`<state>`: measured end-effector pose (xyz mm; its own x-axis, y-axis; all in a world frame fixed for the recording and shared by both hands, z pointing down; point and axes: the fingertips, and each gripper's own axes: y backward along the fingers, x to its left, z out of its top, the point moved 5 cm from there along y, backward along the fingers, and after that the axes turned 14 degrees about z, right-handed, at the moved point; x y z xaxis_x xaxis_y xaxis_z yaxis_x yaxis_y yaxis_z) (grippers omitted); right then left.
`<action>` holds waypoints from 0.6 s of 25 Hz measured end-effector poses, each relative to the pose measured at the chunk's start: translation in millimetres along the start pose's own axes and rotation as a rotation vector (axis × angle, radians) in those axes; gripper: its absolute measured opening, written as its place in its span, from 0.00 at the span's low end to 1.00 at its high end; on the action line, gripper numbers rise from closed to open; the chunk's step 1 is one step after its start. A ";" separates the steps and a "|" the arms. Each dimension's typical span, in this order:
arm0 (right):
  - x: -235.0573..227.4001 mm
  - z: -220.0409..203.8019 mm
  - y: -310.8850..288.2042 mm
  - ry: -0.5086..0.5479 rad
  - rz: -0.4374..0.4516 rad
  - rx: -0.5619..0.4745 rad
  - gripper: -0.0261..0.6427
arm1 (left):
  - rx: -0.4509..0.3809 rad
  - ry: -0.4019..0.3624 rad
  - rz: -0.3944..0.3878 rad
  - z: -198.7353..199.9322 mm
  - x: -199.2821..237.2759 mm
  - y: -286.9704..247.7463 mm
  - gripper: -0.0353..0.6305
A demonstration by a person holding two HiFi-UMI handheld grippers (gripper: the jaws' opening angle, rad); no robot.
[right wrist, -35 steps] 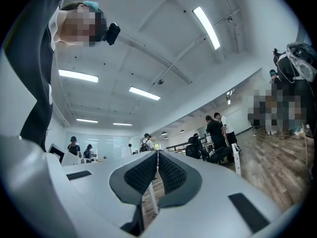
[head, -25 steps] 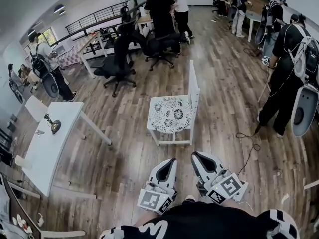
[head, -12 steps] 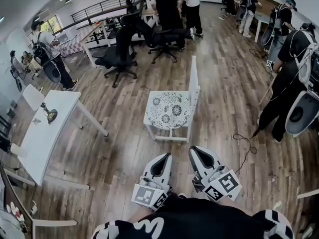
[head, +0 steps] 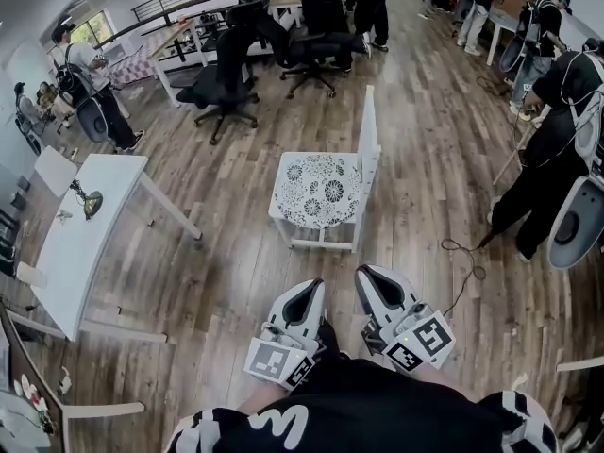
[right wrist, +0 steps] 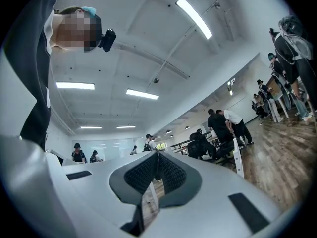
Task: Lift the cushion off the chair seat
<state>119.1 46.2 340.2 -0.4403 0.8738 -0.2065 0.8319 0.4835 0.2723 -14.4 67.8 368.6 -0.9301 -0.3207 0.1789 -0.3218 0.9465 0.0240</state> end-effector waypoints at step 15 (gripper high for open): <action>-54.3 -5.1 -50.9 0.011 0.011 0.021 0.07 | -0.011 -0.015 0.018 5.4 40.3 -60.4 0.06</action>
<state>98.9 -25.5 342.4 -0.4346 0.8796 -0.1934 0.8437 0.4728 0.2544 -33.3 -2.5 369.1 -0.9383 -0.3043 0.1645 -0.3032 0.9524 0.0321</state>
